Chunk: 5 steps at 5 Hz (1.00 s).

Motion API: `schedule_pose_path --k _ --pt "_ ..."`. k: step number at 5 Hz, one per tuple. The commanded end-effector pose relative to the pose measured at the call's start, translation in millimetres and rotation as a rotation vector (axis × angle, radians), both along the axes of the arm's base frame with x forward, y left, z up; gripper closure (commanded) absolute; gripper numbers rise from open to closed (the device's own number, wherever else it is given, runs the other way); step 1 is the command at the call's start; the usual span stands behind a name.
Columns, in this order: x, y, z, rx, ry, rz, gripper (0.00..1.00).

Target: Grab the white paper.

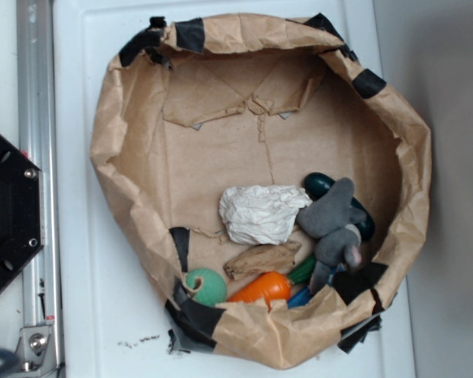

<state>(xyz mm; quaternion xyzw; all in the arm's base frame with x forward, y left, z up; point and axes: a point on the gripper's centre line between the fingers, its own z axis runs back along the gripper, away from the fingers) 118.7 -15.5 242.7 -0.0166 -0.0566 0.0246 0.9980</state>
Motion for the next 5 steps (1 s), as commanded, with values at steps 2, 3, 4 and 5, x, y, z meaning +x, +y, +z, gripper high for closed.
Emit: schedule_pose_path --k 2,3,4,5 --pt "43 7 -14 0.032 -0.028 -0.02 0.0" --pt "80 25 -24 -0.003 -0.08 -0.031 0.0" --pt "125 34 -51 -0.012 -0.04 -0.085 0.0" --pt "148 26 -81 -0.021 -0.083 -0.168 0.0"
